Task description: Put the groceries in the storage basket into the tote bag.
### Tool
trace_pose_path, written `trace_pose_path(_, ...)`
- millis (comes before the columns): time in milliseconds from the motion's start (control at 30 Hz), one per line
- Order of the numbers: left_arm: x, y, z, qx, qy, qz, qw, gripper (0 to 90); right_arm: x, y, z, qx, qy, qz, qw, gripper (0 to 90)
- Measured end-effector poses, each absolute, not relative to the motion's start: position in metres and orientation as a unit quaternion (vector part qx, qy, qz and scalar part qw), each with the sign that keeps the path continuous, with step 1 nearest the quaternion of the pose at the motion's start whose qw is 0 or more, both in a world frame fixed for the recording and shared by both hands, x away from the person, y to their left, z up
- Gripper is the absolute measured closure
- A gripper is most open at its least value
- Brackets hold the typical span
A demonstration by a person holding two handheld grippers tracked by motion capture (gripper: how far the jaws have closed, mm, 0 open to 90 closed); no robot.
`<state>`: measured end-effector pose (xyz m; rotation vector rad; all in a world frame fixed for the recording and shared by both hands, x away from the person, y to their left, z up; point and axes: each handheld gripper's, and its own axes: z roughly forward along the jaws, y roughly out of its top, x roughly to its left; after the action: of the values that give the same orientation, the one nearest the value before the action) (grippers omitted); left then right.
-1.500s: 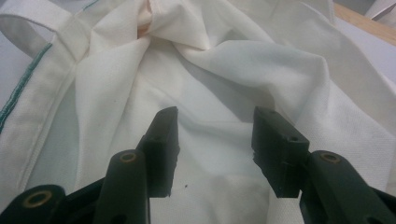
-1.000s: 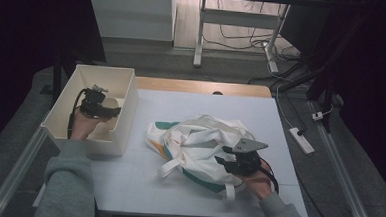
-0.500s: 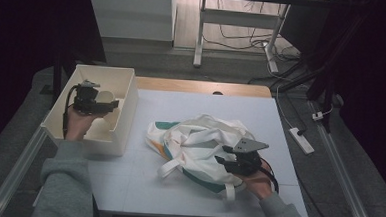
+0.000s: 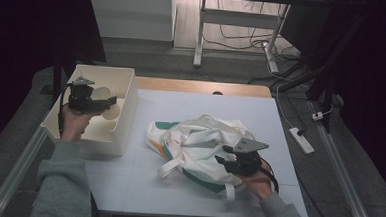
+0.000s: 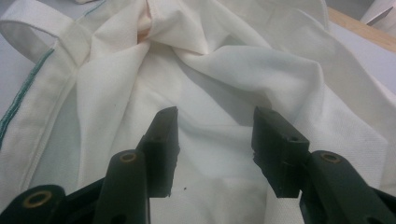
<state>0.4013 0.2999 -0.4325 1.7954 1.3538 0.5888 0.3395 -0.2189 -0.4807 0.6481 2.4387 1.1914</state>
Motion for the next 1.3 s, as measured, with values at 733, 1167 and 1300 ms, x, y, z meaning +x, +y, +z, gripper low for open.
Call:
trace_pose_path(733, 0.365, 0.285, -0.382, 0.692, 0.477, 0.266, 0.472, 19.2, 0.338, -0.218, -0.48, 0.225, 0.859, 0.424, 0.179, 51.4)
trace_pose_path(1167, 0.349, 0.278, -0.365, 0.676, 0.447, 0.278, 0.515, 19.2, 0.338, -0.218, -0.48, 0.224, 0.86, 0.423, 0.179, 51.4)
trace_pose_path(1300, 0.344, 0.277, -0.361, 0.664, 0.442, 0.287, 0.53, 19.2, 0.338, -0.218, -0.48, 0.224, 0.859, 0.423, 0.18, 51.4)
